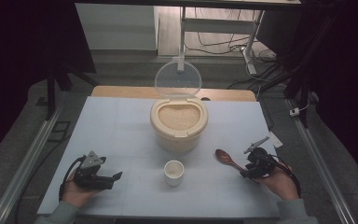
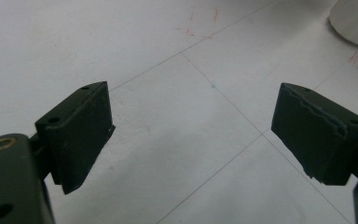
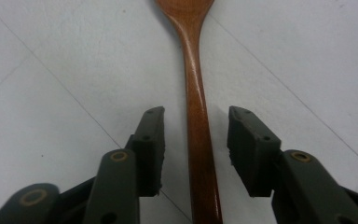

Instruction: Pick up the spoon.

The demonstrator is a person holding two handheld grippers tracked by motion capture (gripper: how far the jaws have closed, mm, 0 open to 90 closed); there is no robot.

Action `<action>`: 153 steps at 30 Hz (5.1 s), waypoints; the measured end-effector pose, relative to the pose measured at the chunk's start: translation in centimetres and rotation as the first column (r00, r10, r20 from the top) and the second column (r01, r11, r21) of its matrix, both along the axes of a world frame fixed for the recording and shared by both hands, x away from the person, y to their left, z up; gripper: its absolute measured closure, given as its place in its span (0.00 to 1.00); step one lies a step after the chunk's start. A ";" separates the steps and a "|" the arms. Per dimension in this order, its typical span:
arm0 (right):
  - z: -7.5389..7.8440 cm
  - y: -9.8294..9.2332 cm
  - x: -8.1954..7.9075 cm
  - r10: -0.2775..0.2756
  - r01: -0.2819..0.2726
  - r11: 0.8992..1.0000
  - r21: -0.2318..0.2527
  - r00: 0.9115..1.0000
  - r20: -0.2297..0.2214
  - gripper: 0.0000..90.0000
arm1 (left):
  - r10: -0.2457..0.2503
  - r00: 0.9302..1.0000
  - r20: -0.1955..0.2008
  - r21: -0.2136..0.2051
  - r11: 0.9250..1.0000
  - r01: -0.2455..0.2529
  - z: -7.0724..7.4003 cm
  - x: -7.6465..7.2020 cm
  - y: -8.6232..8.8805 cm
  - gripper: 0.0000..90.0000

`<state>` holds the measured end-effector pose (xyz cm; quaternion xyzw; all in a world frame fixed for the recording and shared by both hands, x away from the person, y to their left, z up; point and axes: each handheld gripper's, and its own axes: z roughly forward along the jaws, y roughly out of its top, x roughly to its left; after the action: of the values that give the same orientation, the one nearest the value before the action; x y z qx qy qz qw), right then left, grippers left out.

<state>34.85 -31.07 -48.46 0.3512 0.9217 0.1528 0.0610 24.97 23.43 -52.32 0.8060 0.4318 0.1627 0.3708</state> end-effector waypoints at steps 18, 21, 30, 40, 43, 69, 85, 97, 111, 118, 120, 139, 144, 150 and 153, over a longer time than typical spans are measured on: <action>-0.5 1.1 0.4 0.052 -0.052 0.998 -0.047 0.999 -0.001 0.88 | -0.006 1.000 -0.001 0.012 1.000 0.006 -0.1 0.0 -0.1 0.14; -0.5 1.2 0.4 0.053 -0.053 0.997 -0.055 0.999 0.002 0.88 | -0.004 1.000 0.000 0.011 1.000 0.004 -0.1 -0.1 -0.1 0.14; -0.4 1.0 0.3 0.045 -0.044 0.998 -0.034 0.999 0.009 0.89 | -0.005 1.000 -0.003 0.012 1.000 0.005 -0.1 0.0 0.0 0.14; 1.0 0.2 0.0 0.033 -0.037 0.997 0.064 0.998 0.052 0.89 | -0.006 1.000 -0.002 0.016 1.000 0.006 -0.2 -0.1 0.0 0.14; 1.3 0.1 -0.1 0.035 -0.040 0.996 0.082 0.998 0.058 0.89 | -0.006 1.000 -0.002 0.016 1.000 0.006 -0.1 -0.1 0.1 0.14; 6.2 5.3 -3.2 0.242 -0.282 0.917 0.281 0.956 0.167 0.89 | -0.007 1.000 -0.005 0.014 1.000 0.007 -0.1 0.0 0.0 0.14; 7.0 11.2 -3.3 0.362 -0.400 0.876 0.269 0.914 0.181 0.89 | -0.005 1.000 -0.003 -0.003 1.000 0.005 0.1 0.0 0.1 0.14; 6.7 16.6 -3.2 0.452 -0.490 0.834 0.253 0.870 0.196 0.89 | -0.010 1.000 -0.004 0.002 1.000 0.010 0.0 0.0 0.0 0.14; 6.2 17.3 -3.3 0.462 -0.500 0.833 0.236 0.864 0.199 0.89 | -0.016 1.000 0.000 -0.015 1.000 0.016 0.5 -0.1 -0.2 0.14; 6.0 17.1 -3.0 0.454 -0.493 0.838 0.233 0.868 0.201 0.89 | -0.064 0.998 0.021 -0.028 0.998 0.064 2.3 -0.2 -1.3 0.14; 6.0 17.2 -2.9 0.453 -0.492 0.839 0.233 0.869 0.201 0.89 | -0.097 0.994 0.042 -0.031 0.995 0.099 3.5 -0.3 -2.2 0.14; 6.1 18.3 -3.6 0.492 -0.532 0.821 0.208 0.843 0.217 0.89 | -0.351 0.931 0.103 0.080 0.935 0.344 10.1 0.3 -10.1 0.20; 5.8 18.7 -3.8 0.506 -0.543 0.815 0.202 0.836 0.212 0.89 | -0.392 0.917 0.075 0.102 0.918 0.384 10.3 1.1 -11.4 0.22; 5.8 19.0 -4.0 0.525 -0.562 0.805 0.189 0.824 0.213 0.89 | -0.443 0.896 0.028 0.136 0.890 0.435 10.2 1.7 -12.6 0.27; 5.7 19.3 -4.2 0.532 -0.571 0.799 0.191 0.818 0.220 0.89 | -0.471 0.882 -0.008 0.158 0.870 0.466 10.0 2.0 -13.2 0.29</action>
<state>30.64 -11.82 -42.77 0.0588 0.9497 0.3049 0.0409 26.96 10.20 -42.33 0.9103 0.2039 0.1136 0.3418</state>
